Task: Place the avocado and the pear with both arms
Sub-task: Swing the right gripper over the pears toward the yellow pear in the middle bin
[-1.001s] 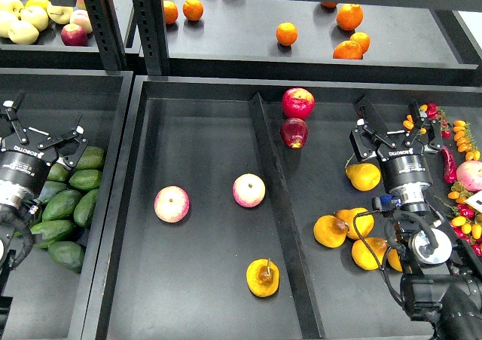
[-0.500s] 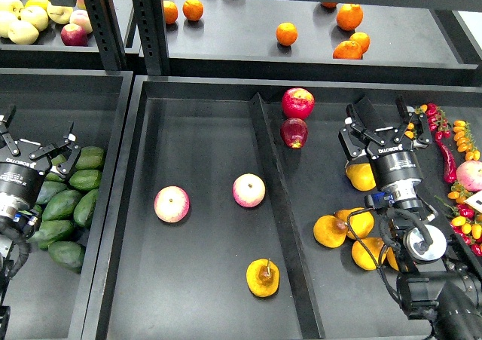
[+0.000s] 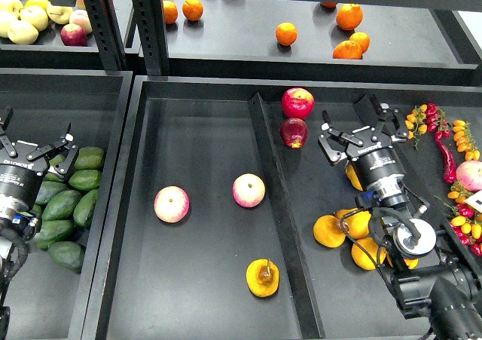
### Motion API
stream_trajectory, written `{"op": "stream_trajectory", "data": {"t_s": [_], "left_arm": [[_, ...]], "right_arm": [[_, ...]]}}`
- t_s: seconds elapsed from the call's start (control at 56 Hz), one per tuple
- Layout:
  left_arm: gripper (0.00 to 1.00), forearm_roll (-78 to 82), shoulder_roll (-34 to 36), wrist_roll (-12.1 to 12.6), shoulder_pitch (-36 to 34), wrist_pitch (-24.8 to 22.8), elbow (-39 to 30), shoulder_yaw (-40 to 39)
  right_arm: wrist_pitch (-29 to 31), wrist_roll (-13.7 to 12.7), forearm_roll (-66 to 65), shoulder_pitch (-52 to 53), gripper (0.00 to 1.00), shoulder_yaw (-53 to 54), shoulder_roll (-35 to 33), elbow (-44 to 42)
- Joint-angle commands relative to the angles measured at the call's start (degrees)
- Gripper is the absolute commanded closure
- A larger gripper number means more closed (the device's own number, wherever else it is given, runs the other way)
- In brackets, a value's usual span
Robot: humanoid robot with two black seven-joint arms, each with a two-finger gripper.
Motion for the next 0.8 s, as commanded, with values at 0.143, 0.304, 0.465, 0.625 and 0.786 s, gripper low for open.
{"op": "stream_trajectory", "data": {"t_s": [0.143,0.304,0.465,0.625,0.786], "left_arm": [[0.0,-0.01,0.0,0.09,0.09,0.0,-0.21,0.52],[0.0,-0.01,0.0,0.18,0.18,0.0,-0.3,0.69],[0.0,-0.01,0.0,0.35,0.18,-0.09,-0.3,0.69],[0.0,-0.01,0.0,0.44,0.18,-0.35,-0.3,1.4],[0.0,-0.1,0.0,0.44,0.18,-0.53,-0.03,1.75]], "right_arm": [[0.13,-3.41,1.27,8.73,0.0,-19.9,-14.99,0.03],[1.36,-9.64,1.36,14.35,0.0,-32.11,-20.08,0.12],[3.52,-11.32,1.1,17.34,0.0,-41.97,-21.32,0.12],[3.52,-11.84,1.1,21.56,0.0,-54.53,-21.58,0.21],[3.52,-15.98,-1.98,24.2,0.0,-62.45,-22.11,-0.23]]}}
